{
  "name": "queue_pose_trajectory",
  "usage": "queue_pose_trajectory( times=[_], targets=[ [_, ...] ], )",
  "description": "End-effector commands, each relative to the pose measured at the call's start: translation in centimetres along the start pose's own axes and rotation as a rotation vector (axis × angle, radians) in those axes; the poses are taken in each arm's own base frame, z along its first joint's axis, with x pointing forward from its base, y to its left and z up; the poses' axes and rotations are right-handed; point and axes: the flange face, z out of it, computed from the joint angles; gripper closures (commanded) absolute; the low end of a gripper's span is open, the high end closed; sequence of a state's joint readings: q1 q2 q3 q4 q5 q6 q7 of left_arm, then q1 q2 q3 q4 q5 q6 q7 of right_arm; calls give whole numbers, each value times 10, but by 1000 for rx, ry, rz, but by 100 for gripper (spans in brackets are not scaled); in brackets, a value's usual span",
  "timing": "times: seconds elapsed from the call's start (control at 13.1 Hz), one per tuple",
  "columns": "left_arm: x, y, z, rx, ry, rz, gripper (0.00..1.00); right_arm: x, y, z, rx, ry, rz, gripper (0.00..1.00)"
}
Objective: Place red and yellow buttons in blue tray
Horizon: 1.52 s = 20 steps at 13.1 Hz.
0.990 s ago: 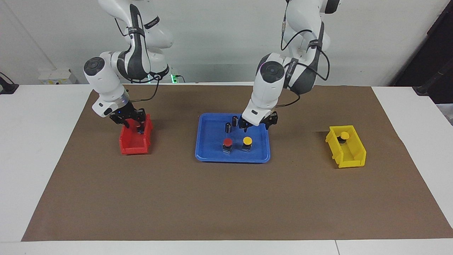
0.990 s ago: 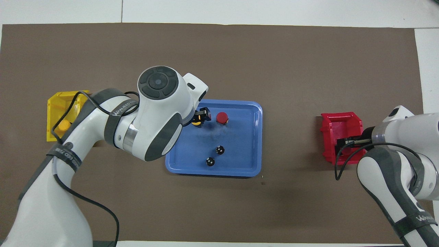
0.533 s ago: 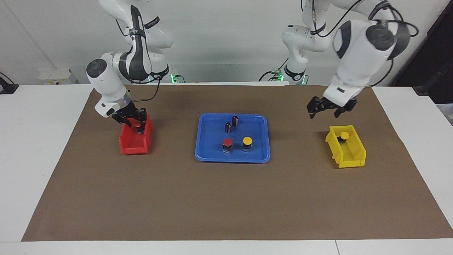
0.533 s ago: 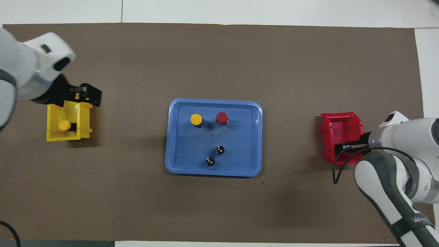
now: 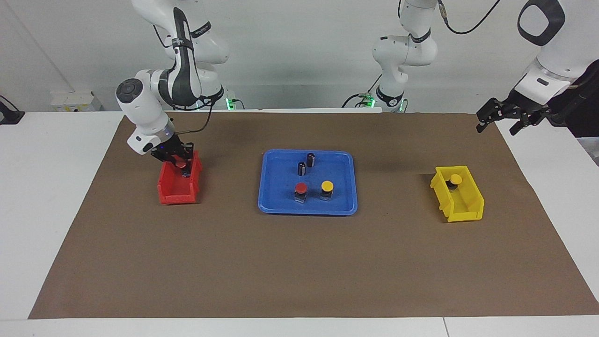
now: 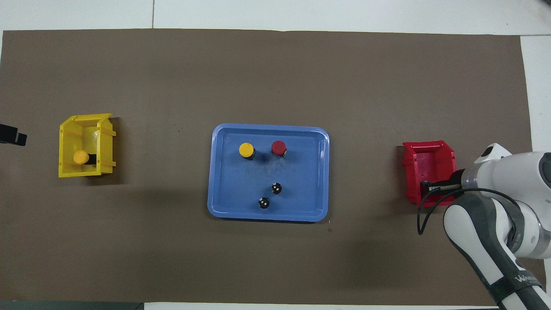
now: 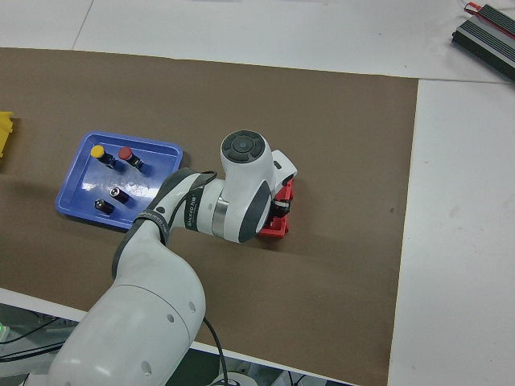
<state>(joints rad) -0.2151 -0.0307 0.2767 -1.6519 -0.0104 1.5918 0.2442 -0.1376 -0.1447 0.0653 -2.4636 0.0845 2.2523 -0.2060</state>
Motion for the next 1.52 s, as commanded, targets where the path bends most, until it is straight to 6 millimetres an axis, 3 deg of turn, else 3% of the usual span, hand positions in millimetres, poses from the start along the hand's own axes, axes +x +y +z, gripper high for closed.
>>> queue_pose_trajectory(
  times=[0.0, 0.15, 0.23, 0.38, 0.53, 0.69, 0.91, 1.07, 1.37, 1.45],
  targets=[
    [-1, -9, -2, 42, -15, 28, 0, 24, 2, -39, 24, -38, -34, 67],
    [-2, -11, -3, 44, -13, 27, 0, 62, -10, -84, 32, -67, -48, 67],
    [-2, -11, -3, 43, -14, 27, 0, 81, -32, -102, 30, -66, -37, 67],
    [-2, -11, -3, 44, -13, 25, 0, 107, -112, -126, 2, -41, -6, 67],
    [-2, -11, -3, 43, -16, 25, 0, 120, -190, -120, -2, 44, 79, 67],
    [-2, -11, -1, 42, -17, 25, 0, 122, -265, -87, 22, 88, 148, 66],
    [-7, -8, 8, 35, -14, 16, 0, 117, -313, -44, 35, 94, 169, 66],
    [-9, -4, 36, 38, 60, -21, 5, 117, -317, -22, 38, 102, 178, 65],
    [9, 0, 110, 22, 86, -44, 22, 106, -318, 10, 42, 113, 171, 62],
    [13, 0, 129, 26, 80, -43, 25, 105, -320, 17, 38, 108, 163, 57]
  ],
)
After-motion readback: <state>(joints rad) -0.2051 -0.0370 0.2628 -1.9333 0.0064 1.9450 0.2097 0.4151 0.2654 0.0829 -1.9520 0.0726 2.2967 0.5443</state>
